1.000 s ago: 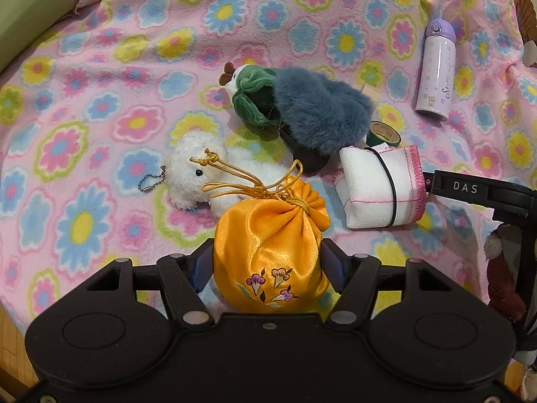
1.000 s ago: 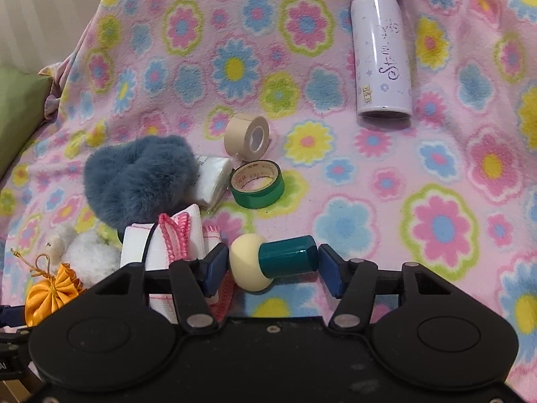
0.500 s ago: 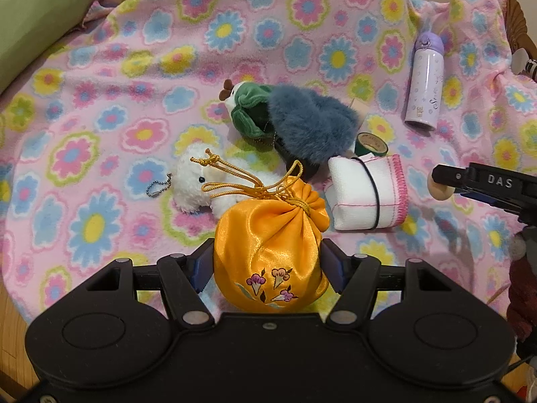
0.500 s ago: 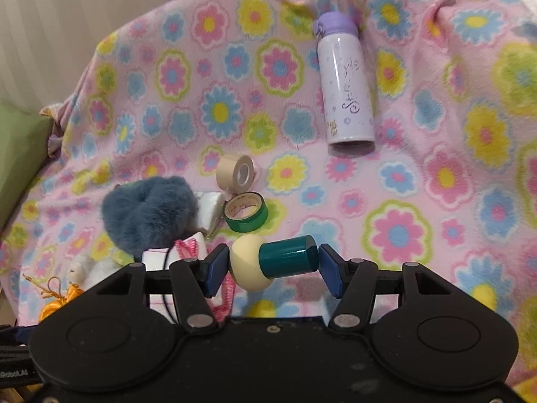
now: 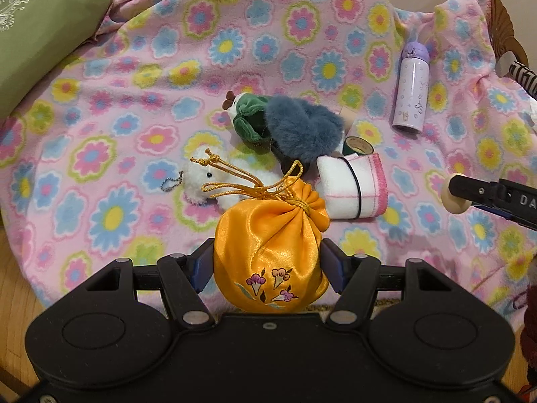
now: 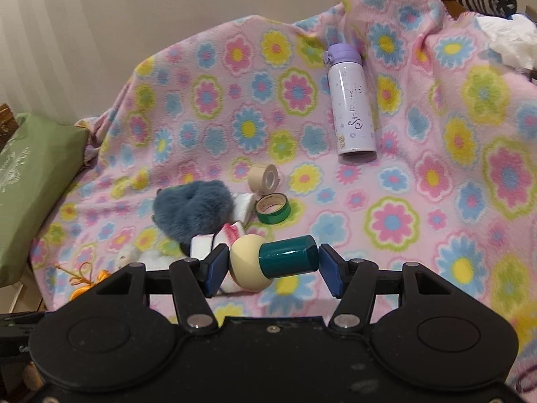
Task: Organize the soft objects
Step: 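Carry the orange pouch and the doll toward the woven basket with both grippers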
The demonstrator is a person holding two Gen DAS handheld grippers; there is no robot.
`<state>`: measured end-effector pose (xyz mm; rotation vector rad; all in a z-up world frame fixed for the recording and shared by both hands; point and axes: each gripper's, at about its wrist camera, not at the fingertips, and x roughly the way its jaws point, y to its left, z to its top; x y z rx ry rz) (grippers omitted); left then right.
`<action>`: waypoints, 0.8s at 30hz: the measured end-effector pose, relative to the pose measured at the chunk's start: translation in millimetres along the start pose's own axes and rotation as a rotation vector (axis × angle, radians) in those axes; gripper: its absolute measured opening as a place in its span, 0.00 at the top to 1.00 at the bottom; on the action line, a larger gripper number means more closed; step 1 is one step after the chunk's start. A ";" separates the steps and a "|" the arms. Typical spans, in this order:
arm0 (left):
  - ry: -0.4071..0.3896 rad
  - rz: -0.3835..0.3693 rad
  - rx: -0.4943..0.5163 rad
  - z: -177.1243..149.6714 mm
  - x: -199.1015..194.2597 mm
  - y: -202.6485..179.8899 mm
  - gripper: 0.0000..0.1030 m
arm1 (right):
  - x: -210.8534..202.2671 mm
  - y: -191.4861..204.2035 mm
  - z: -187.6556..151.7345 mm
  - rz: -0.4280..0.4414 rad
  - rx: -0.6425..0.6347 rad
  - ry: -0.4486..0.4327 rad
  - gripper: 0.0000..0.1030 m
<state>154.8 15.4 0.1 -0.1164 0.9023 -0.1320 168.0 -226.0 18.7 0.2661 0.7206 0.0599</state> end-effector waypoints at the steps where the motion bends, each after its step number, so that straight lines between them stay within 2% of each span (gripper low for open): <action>1: 0.002 0.000 -0.001 -1.1 -1.4 0.1 0.41 | -4.0 0.7 -2.3 0.004 -0.002 0.003 0.44; 24: 0.072 -0.013 0.019 -42.4 -31.2 -12.7 0.41 | -55.6 7.8 -50.1 0.070 -0.038 0.110 0.44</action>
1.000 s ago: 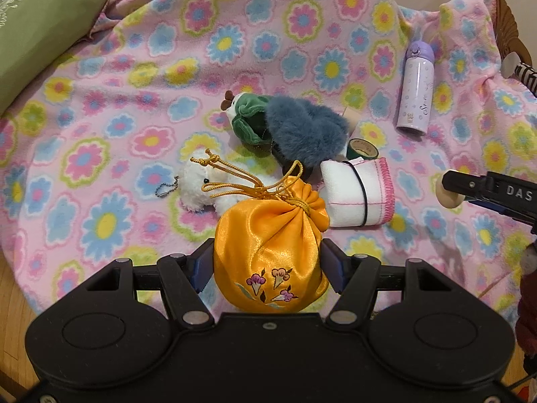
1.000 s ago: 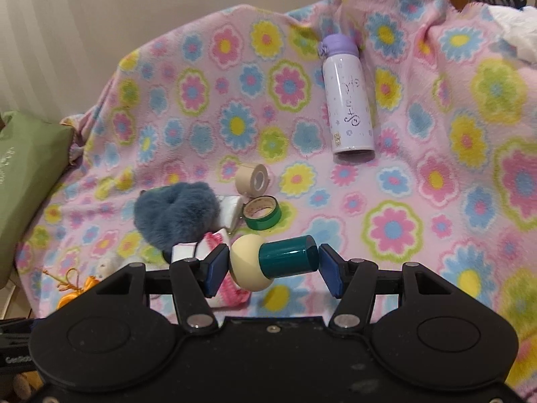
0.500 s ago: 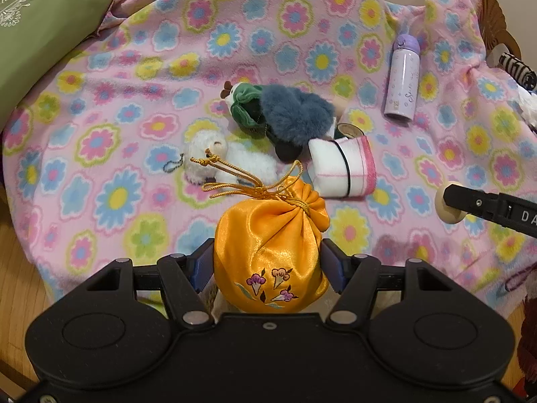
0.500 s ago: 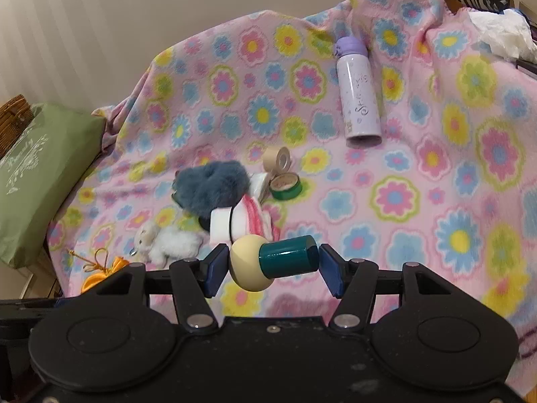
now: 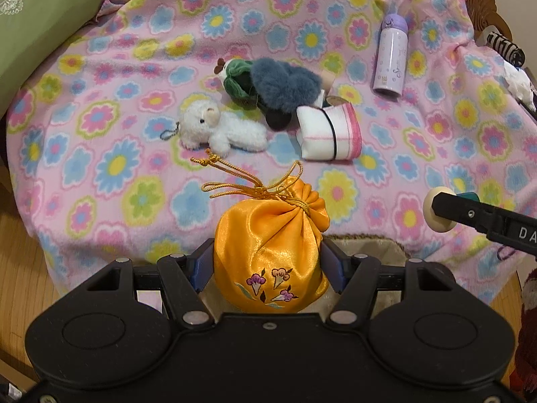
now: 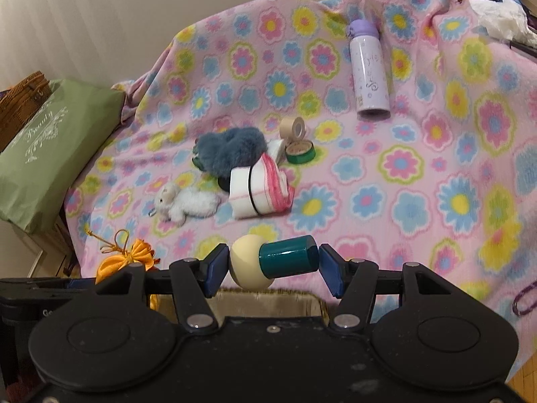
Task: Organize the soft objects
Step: 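Carry the orange pouch and the doll toward the woven basket with both grippers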
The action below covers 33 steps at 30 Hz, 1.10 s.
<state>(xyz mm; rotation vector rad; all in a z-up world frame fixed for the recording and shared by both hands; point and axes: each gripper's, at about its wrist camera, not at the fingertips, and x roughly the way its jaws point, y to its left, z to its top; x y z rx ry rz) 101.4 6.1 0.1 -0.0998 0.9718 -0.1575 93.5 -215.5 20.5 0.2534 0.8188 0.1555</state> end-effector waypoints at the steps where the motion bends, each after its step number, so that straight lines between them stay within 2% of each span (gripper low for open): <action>1: 0.003 0.000 -0.001 -1.9 -0.2 0.0 0.41 | -0.3 -0.4 -1.3 0.001 0.002 0.005 0.44; 17: -0.004 0.000 0.001 -25.0 -13.6 -6.6 0.41 | -18.5 4.9 -28.7 0.015 0.017 0.022 0.44; 33: 0.015 0.001 0.003 -37.6 -16.4 -7.8 0.41 | -23.0 9.0 -39.1 0.021 0.000 0.046 0.44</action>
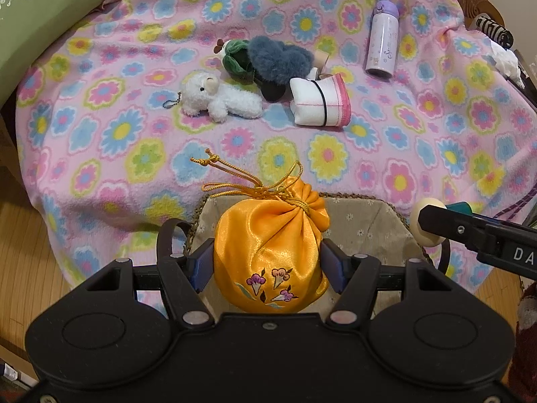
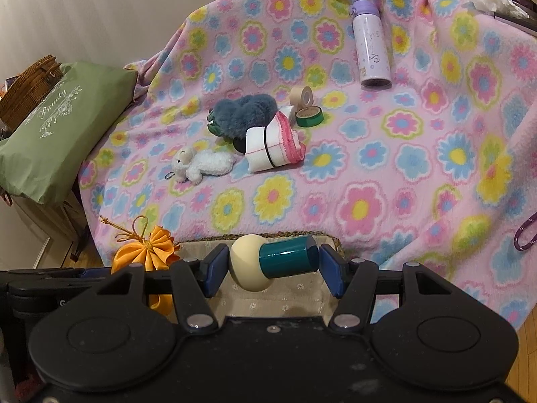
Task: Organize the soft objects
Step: 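Carry the orange pouch and the doll toward the woven basket with both grippers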
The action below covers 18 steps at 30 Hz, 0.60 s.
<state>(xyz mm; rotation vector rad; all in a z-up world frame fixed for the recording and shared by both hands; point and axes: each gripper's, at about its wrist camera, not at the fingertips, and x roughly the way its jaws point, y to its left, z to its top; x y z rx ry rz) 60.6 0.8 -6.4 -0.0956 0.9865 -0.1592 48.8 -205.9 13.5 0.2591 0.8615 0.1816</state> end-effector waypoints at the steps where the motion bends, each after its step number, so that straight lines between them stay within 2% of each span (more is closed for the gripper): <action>1: 0.002 0.000 0.000 -0.9 -0.1 0.0 0.41 | -0.4 0.2 -0.8 0.000 -0.001 0.001 0.44; 18: 0.071 0.011 -0.001 -12.2 5.7 2.0 0.41 | -1.7 -0.4 -8.2 0.000 -0.019 0.052 0.44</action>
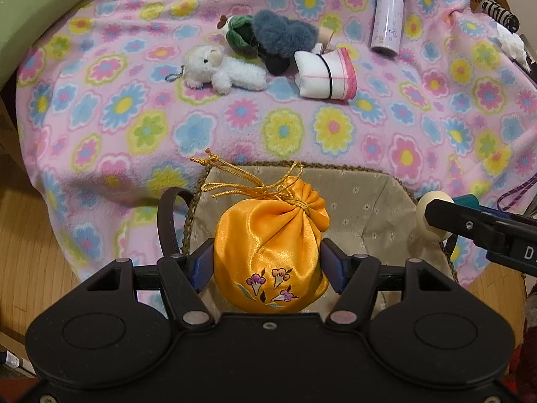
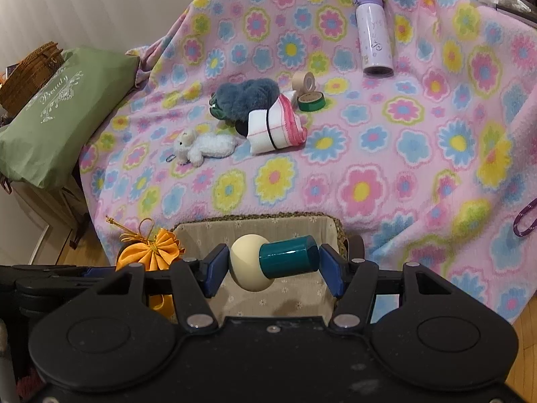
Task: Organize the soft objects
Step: 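Carry the orange pouch and the doll toward the woven basket with both grippers, then open both grippers to drop the pouch and doll into the basket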
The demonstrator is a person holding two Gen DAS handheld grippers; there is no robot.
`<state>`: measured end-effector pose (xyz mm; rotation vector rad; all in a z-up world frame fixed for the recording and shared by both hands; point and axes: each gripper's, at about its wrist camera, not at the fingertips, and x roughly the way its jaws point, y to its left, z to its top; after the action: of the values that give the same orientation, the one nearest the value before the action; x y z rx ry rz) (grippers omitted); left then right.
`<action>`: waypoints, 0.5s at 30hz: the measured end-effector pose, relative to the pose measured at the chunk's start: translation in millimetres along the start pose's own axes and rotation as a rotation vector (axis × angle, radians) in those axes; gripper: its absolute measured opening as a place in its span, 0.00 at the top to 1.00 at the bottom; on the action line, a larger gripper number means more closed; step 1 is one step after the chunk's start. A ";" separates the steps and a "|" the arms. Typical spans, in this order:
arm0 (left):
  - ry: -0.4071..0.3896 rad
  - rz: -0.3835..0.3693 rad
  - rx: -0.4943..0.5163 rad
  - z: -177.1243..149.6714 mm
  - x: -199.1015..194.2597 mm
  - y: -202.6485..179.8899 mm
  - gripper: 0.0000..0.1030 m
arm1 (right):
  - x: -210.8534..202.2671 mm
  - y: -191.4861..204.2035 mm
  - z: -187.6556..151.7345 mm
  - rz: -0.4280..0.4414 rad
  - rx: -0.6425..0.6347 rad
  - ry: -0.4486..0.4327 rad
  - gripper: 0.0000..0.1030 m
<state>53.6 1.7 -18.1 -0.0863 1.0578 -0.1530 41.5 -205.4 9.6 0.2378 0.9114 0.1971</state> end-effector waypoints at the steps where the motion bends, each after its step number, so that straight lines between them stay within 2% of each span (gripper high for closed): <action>1: 0.003 0.000 0.001 -0.3 0.4 0.3 0.41 | 0.6 0.1 -0.3 0.000 -0.001 0.005 0.44; 15: 0.058 -0.006 0.005 -4.4 7.5 -0.3 0.41 | 5.1 -1.0 -2.7 0.005 -0.005 0.048 0.43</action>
<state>53.3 0.2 -26.7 -0.0811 1.1153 -0.1643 42.5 -204.7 3.8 0.2316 0.9578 0.2106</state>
